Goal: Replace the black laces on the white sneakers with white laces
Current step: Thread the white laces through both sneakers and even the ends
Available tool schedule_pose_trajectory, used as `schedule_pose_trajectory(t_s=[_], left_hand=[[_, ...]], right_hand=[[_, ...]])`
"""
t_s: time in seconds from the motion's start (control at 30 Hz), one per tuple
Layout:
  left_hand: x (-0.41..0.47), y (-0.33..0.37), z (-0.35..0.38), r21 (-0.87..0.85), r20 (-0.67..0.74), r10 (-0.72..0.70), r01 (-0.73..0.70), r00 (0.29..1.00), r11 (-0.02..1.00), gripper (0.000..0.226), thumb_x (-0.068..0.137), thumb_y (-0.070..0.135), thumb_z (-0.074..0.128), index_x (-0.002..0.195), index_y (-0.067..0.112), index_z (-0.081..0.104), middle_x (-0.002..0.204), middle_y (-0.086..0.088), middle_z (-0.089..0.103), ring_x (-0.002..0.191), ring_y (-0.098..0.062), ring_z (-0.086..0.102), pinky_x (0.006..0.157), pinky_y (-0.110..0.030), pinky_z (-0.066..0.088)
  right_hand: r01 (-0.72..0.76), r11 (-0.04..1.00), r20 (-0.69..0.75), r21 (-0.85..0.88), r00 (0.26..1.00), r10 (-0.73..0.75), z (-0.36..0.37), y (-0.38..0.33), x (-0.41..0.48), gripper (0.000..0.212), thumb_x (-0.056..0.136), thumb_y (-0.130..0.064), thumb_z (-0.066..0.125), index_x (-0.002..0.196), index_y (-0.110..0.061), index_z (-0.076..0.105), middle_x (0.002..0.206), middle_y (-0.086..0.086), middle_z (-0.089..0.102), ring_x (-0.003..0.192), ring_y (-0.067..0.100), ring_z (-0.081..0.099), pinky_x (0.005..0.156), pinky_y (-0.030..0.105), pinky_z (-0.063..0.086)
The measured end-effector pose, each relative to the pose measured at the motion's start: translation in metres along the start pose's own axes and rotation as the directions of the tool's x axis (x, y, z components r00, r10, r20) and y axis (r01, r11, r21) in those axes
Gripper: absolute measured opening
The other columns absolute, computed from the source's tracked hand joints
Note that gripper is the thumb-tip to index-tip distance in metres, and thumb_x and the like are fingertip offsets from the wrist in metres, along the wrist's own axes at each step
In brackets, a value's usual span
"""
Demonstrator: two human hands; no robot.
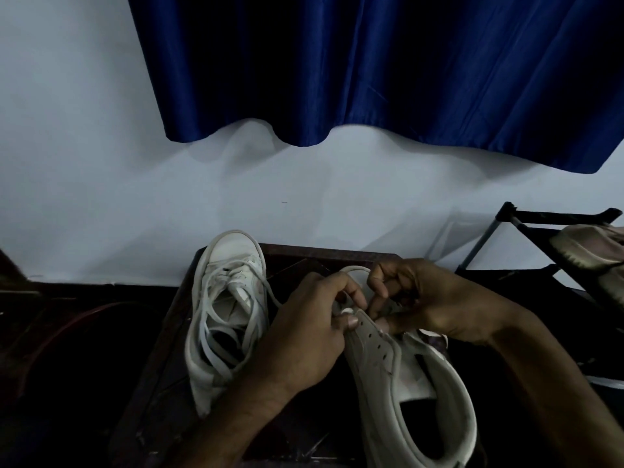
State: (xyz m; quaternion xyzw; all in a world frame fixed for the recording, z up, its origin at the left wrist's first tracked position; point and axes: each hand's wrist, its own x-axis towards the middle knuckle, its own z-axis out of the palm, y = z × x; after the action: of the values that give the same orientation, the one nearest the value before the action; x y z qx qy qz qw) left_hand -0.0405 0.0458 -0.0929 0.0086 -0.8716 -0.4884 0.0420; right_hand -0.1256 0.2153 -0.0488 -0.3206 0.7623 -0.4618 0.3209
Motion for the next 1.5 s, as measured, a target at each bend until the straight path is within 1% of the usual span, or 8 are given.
schedule_pose_trajectory(t_s=[0.27,0.5,0.73,1.0,1.2,1.27,1.37,1.5], left_hand=[[-0.002,-0.001,0.000,0.011,-0.027,0.019,-0.018,0.999,1.000,0.020,0.090,0.019,0.068,0.096,0.036,0.061,0.103,0.013,0.053,0.095,-0.001,0.057,0.088,-0.030,0.051],[-0.010,-0.002,-0.001,-0.006,-0.094,0.030,-0.031,0.995,1.000,0.023,0.086,0.014,0.071,0.092,0.033,0.060,0.101,0.014,0.059,0.084,-0.003,0.062,0.079,-0.033,0.054],[-0.019,-0.001,0.003,-0.009,-0.173,0.076,-0.079,0.982,0.997,0.020,0.082,0.012,0.077,0.084,0.029,0.066,0.104,0.018,0.062,0.084,-0.001,0.065,0.076,-0.031,0.056],[-0.024,0.008,0.008,0.278,-0.211,0.167,-0.105,0.963,0.955,0.016,0.091,0.019,0.063,0.085,0.031,0.055,0.098,0.015,0.045,0.091,-0.002,0.051,0.074,-0.014,0.039],[-0.027,0.015,0.017,0.333,-0.232,0.154,-0.071,0.960,0.940,0.015,0.094,0.021,0.059,0.087,0.031,0.050,0.094,0.016,0.047,0.086,-0.001,0.050,0.070,-0.015,0.036],[-0.026,0.015,0.019,0.305,-0.211,0.105,-0.037,0.972,0.952,0.019,0.095,0.018,0.056,0.088,0.032,0.046,0.094,0.018,0.051,0.082,0.002,0.045,0.067,-0.010,0.036],[-0.021,0.011,0.017,0.145,-0.178,0.002,0.025,0.984,0.989,0.016,0.095,0.015,0.056,0.088,0.029,0.053,0.087,0.015,0.062,0.076,0.000,0.055,0.063,-0.009,0.039],[-0.020,0.008,0.006,-0.145,-0.087,-0.150,0.137,0.985,0.980,0.015,0.099,0.018,0.053,0.087,0.026,0.053,0.073,0.005,0.061,0.049,-0.009,0.058,0.046,-0.032,0.052]], right_hand=[[-0.019,0.999,-0.077,-0.046,0.997,0.016,0.006,-0.003,0.004,0.031,0.076,0.015,0.072,0.082,-0.003,0.048,0.075,0.009,0.073,0.057,-0.002,0.058,0.055,0.010,0.040],[-0.002,0.999,-0.090,0.051,0.996,0.006,0.008,0.007,0.010,0.035,0.068,-0.005,0.080,0.081,-0.012,0.049,0.078,0.014,0.073,0.069,0.021,0.061,0.066,0.033,0.044],[-0.015,1.000,-0.104,0.008,0.994,0.016,0.006,0.011,0.009,0.030,0.074,0.008,0.077,0.080,-0.010,0.054,0.075,0.010,0.073,0.068,0.016,0.063,0.064,0.028,0.049],[-0.001,1.000,-0.082,-0.008,0.997,0.000,0.004,0.010,0.004,0.018,0.081,0.004,0.074,0.098,0.001,0.068,0.082,0.011,0.074,0.077,0.011,0.069,0.070,0.021,0.052],[-0.008,0.999,-0.103,-0.046,0.995,0.003,0.002,0.002,-0.003,0.031,0.087,-0.030,0.067,0.106,-0.005,0.065,0.086,0.013,0.073,0.077,0.012,0.062,0.070,0.023,0.045],[-0.019,0.995,-0.070,-0.093,0.997,0.013,0.000,-0.002,-0.008,0.032,0.084,-0.031,0.070,0.108,-0.010,0.063,0.092,0.011,0.073,0.077,0.010,0.061,0.067,0.022,0.046],[-0.053,0.991,-0.031,-0.124,0.998,0.049,-0.003,-0.001,-0.013,0.031,0.085,-0.020,0.075,0.112,-0.015,0.060,0.102,0.005,0.071,0.096,0.022,0.065,0.087,0.040,0.052],[-0.095,0.992,-0.018,-0.085,0.995,0.094,-0.004,0.004,-0.014,0.038,0.080,-0.019,0.079,0.112,-0.017,0.058,0.108,0.005,0.071,0.111,0.029,0.062,0.096,0.053,0.047]])
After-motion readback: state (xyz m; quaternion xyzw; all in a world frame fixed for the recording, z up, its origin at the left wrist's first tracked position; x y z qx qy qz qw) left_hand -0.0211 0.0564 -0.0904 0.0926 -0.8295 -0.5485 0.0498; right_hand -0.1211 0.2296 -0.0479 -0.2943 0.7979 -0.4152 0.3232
